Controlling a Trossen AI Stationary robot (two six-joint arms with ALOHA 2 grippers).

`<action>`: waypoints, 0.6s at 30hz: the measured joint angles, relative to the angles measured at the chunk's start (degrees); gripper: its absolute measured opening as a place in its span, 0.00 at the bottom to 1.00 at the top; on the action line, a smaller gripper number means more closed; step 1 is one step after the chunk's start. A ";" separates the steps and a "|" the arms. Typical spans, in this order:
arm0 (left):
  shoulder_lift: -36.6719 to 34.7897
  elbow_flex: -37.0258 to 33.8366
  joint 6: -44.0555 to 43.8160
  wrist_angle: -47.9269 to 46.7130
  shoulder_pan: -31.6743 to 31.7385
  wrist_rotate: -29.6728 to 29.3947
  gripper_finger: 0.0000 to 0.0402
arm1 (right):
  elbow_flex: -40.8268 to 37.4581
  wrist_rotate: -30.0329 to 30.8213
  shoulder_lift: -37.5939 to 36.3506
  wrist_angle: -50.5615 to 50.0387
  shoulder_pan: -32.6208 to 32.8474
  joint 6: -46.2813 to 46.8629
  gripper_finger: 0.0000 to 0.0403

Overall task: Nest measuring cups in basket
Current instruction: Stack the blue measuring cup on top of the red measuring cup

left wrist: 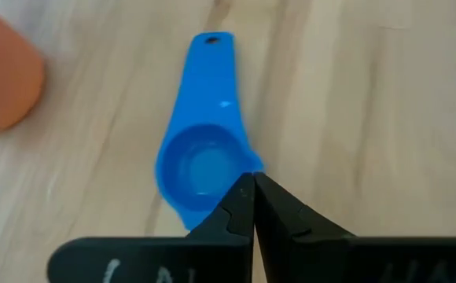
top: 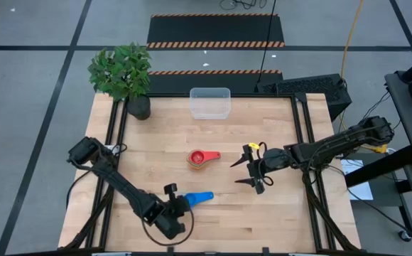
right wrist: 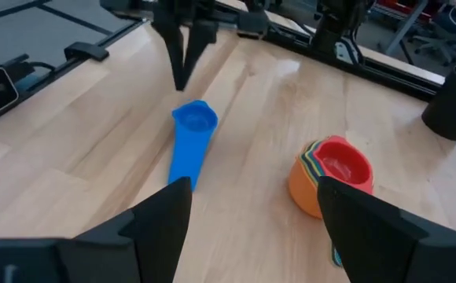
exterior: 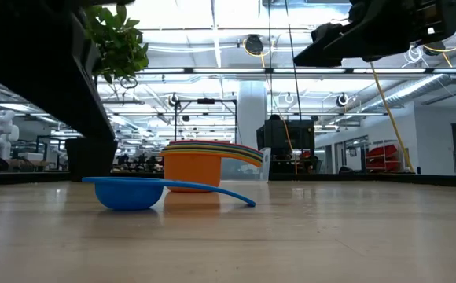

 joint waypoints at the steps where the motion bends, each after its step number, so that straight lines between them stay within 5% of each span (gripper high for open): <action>1: 0.00 -0.63 -0.79 0.30 0.25 -0.06 0.01 | 0.00 0.00 0.00 0.05 0.00 0.01 0.66; 13: 0.02 -5.33 -5.85 2.14 0.04 0.34 0.01 | 0.00 -6.01 2.52 -2.59 2.70 -5.01 0.66; 18: 0.02 -5.36 -6.32 2.10 0.05 -0.10 0.03 | 0.00 -4.76 10.82 9.36 5.84 -9.63 0.66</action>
